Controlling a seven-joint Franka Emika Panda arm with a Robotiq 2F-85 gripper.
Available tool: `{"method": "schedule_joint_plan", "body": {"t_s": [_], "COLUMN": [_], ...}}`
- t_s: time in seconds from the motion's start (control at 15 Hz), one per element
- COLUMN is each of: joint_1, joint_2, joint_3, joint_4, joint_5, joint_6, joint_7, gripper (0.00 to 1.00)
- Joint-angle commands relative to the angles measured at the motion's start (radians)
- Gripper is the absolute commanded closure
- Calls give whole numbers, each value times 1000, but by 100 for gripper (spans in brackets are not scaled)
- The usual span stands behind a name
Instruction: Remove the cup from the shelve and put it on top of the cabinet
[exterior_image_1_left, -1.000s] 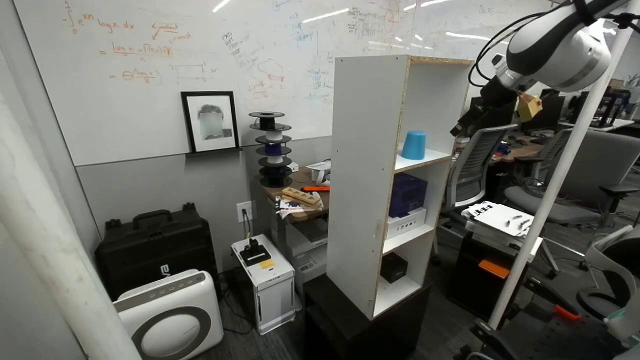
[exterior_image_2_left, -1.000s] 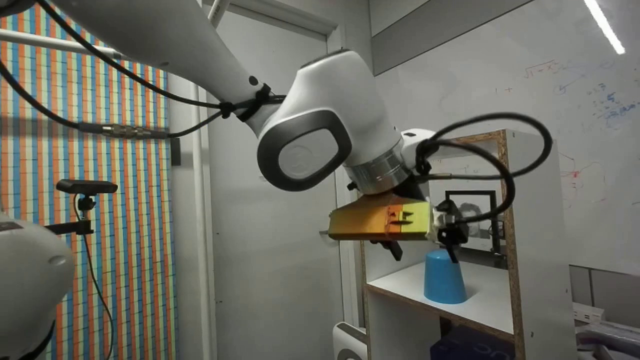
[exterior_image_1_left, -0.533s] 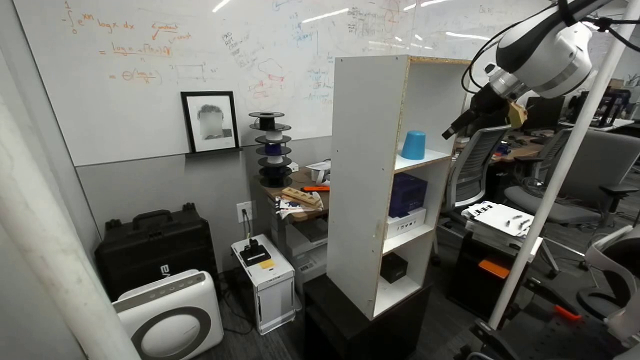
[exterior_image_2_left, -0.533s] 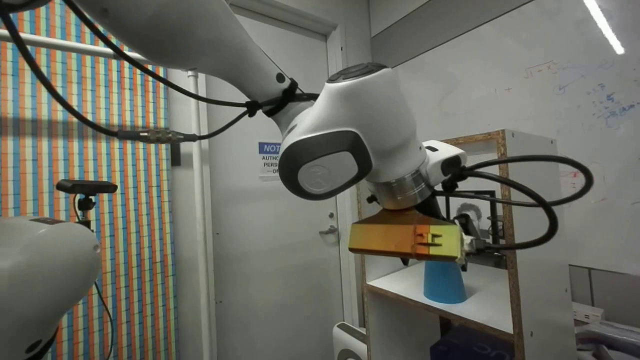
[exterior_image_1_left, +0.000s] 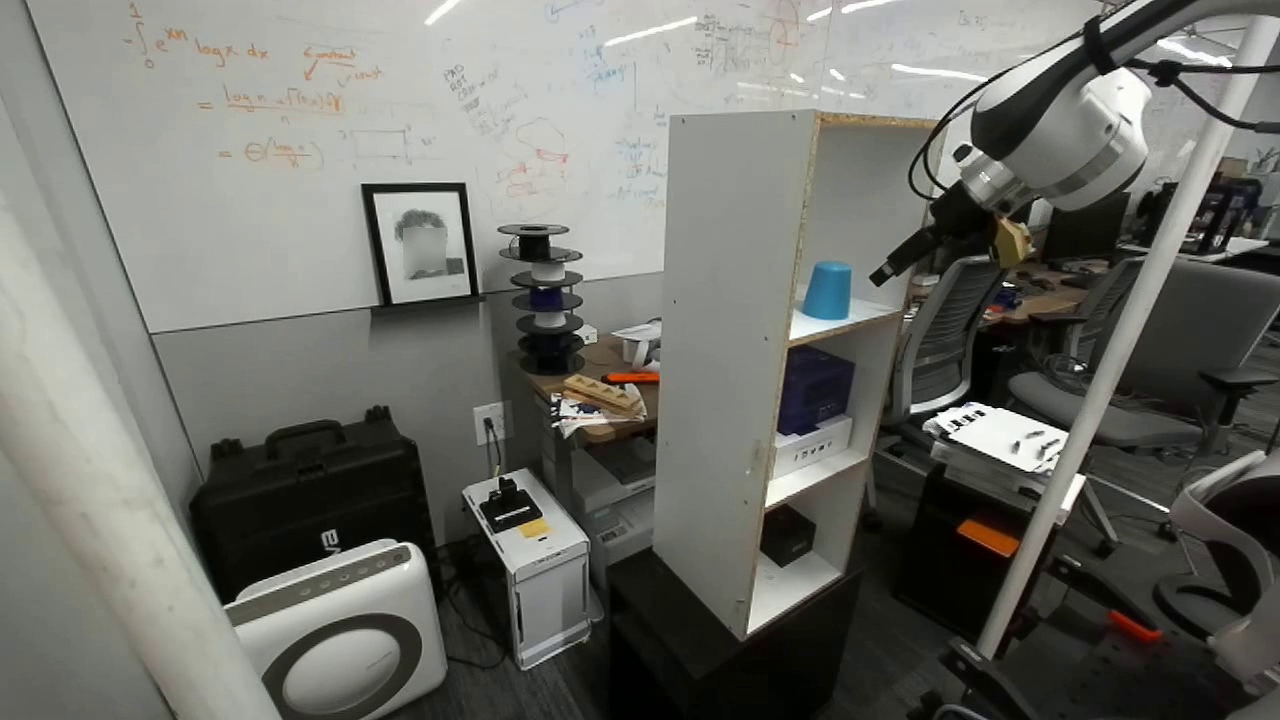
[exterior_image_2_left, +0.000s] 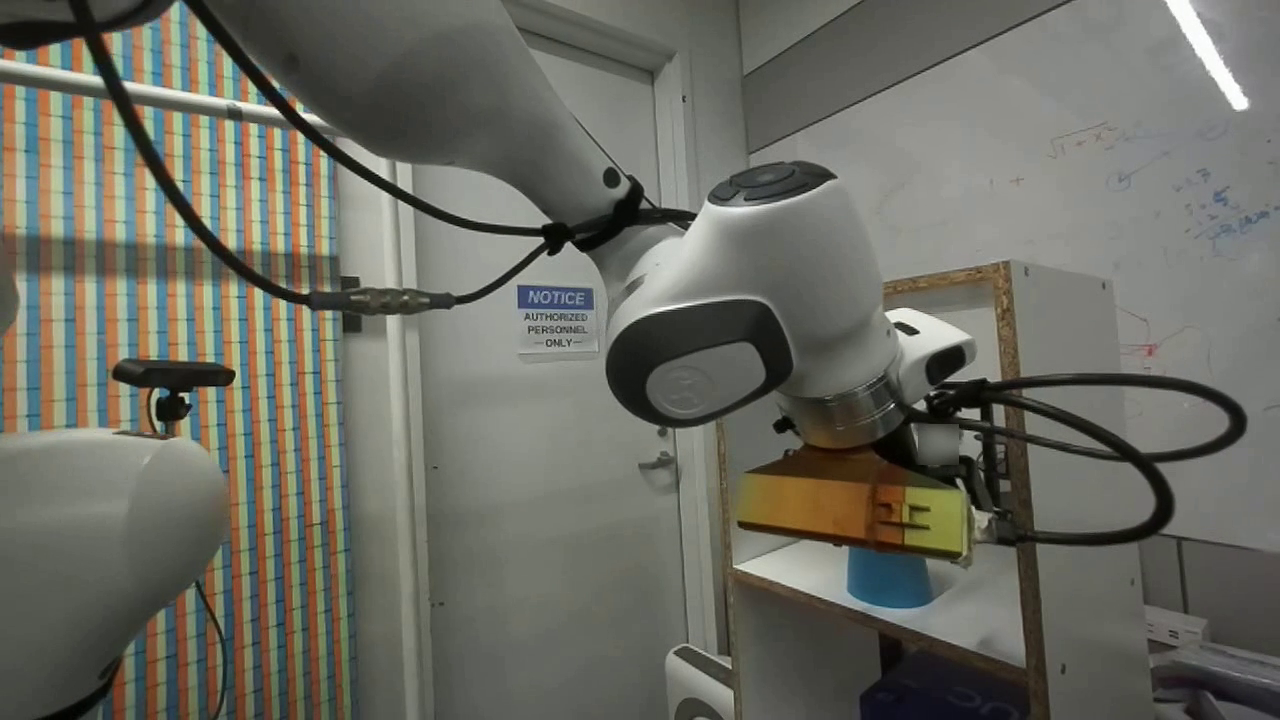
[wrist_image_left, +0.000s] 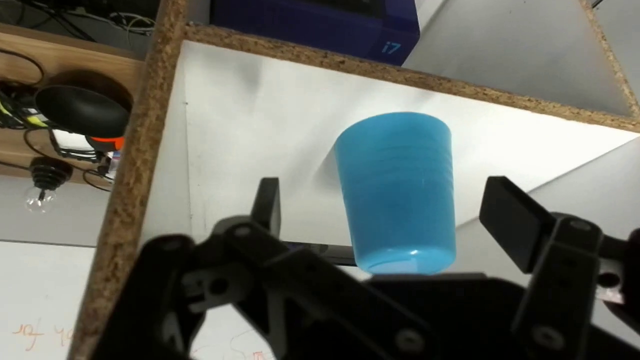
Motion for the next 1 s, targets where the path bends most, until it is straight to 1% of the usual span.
{"method": "schedule_joint_plan", "body": {"t_s": [0.0,0.13,0.2,0.4,0.53,0.73,0.87,0.93], "joint_1": [146,221,233,309,335,356,373,387], "joint_2": [-36,-45,-89,-116,-148,-197,-214,-213], "joint_3": [-109,-170,-183,-249,-265,-264,-270,-283], "joint_4": [49,66,64,82,93,100,100,100], "joint_5": [7,5,-129,-246,-312,-385,-424,-442], "joint_6": [69,116,149,178,167,158,181,206], "joint_7": [3,15,119,232,295,360,386,399], "gripper": [0,0,0,0,0,0,0,0]}}
